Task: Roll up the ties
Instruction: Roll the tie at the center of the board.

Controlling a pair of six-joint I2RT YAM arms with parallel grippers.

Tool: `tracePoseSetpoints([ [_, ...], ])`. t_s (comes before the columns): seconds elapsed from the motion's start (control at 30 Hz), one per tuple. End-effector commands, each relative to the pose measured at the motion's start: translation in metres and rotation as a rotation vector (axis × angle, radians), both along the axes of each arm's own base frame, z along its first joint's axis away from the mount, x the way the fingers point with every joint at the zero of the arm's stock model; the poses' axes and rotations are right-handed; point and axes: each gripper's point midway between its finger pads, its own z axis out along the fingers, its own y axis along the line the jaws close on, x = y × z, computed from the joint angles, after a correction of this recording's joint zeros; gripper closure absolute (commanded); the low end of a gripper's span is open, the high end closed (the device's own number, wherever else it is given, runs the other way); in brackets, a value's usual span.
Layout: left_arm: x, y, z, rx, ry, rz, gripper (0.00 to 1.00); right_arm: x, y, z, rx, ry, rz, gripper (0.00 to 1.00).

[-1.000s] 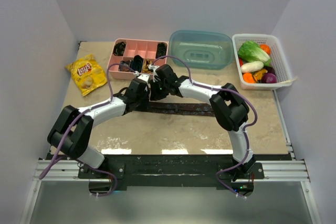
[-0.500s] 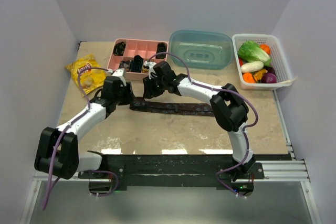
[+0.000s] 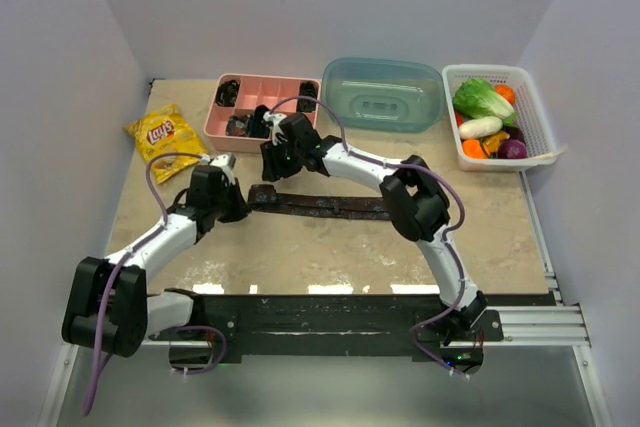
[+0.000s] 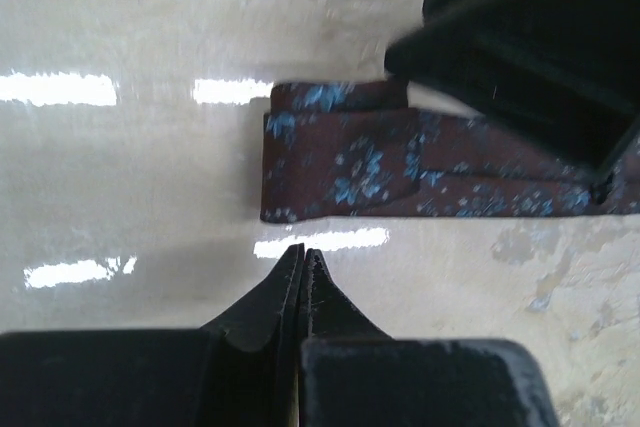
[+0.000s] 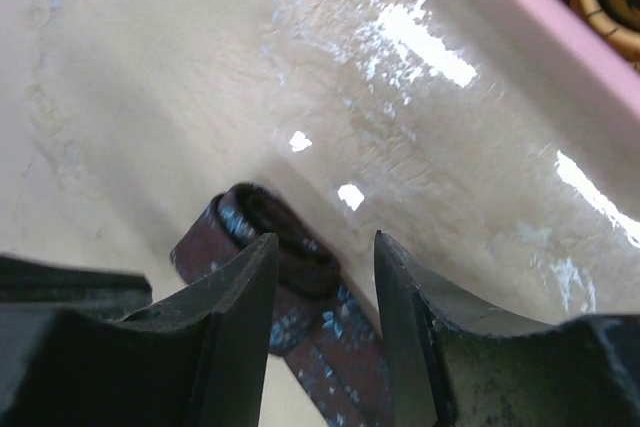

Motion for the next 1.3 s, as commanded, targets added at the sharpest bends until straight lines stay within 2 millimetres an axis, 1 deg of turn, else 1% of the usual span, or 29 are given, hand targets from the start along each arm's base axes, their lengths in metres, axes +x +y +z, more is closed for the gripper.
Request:
tracePoseSetpoints([
  [0.0,-0.017,-0.014,-0.015,-0.082,0.036,-0.042,1.00,0.017,0.012,0.008,0.009,-0.017,-0.048,0.52],
  [0.03,-0.017,-0.016,-0.016,-0.093,0.031,-0.050,1.00,0.021,0.014,0.011,0.013,-0.024,-0.054,0.52],
  [0.1,-0.019,-0.021,-0.017,-0.107,0.039,-0.066,1.00,0.022,0.014,0.001,0.002,-0.005,-0.069,0.52],
  [0.13,-0.020,-0.024,-0.019,-0.106,0.044,-0.076,1.00,0.025,0.016,0.002,0.002,-0.010,-0.072,0.52],
  [0.2,-0.018,-0.028,-0.020,-0.100,0.047,-0.076,1.00,0.026,0.014,-0.008,-0.018,0.007,-0.081,0.54],
  [0.23,-0.018,-0.031,-0.021,-0.095,0.053,-0.083,1.00,0.026,0.015,-0.008,-0.020,0.007,-0.078,0.57],
  [0.27,-0.018,-0.031,-0.023,-0.087,0.056,-0.080,1.00,0.025,0.013,-0.012,-0.031,0.015,-0.078,0.65],
  [0.3,-0.017,-0.033,-0.025,-0.084,0.066,-0.078,1.00,0.025,0.012,-0.013,-0.034,0.017,-0.081,0.69],
  [0.33,-0.011,-0.037,-0.022,-0.089,0.037,-0.084,1.00,0.023,0.012,-0.015,-0.040,0.020,-0.074,0.74],
  [0.37,-0.009,-0.036,-0.023,-0.077,0.036,-0.076,1.00,0.021,0.012,-0.014,-0.039,0.019,-0.070,0.84],
  [0.4,-0.008,-0.037,-0.025,-0.070,0.043,-0.072,1.00,0.020,0.011,-0.015,-0.042,0.020,-0.069,0.90],
  [0.43,-0.007,-0.038,-0.026,-0.062,0.042,-0.072,1.00,0.016,0.010,-0.016,-0.044,0.021,-0.061,0.94],
  [0.5,-0.004,-0.037,-0.028,-0.045,0.045,-0.062,1.00,0.012,0.010,-0.016,-0.049,0.020,-0.039,0.97],
  [0.77,0.004,-0.041,-0.037,-0.016,0.061,-0.069,1.00,-0.016,0.013,-0.026,-0.073,0.058,0.046,0.99],
  [0.9,0.001,-0.038,-0.045,0.012,0.082,-0.066,1.00,-0.027,0.011,-0.026,-0.083,0.069,0.069,0.99],
  [1.17,-0.001,-0.032,-0.049,0.040,0.088,-0.051,1.00,-0.031,0.008,-0.013,-0.079,0.054,0.078,0.99],
  [1.27,0.000,-0.033,-0.046,0.037,0.081,-0.054,1.00,-0.030,0.009,-0.015,-0.073,0.045,0.080,0.99],
])
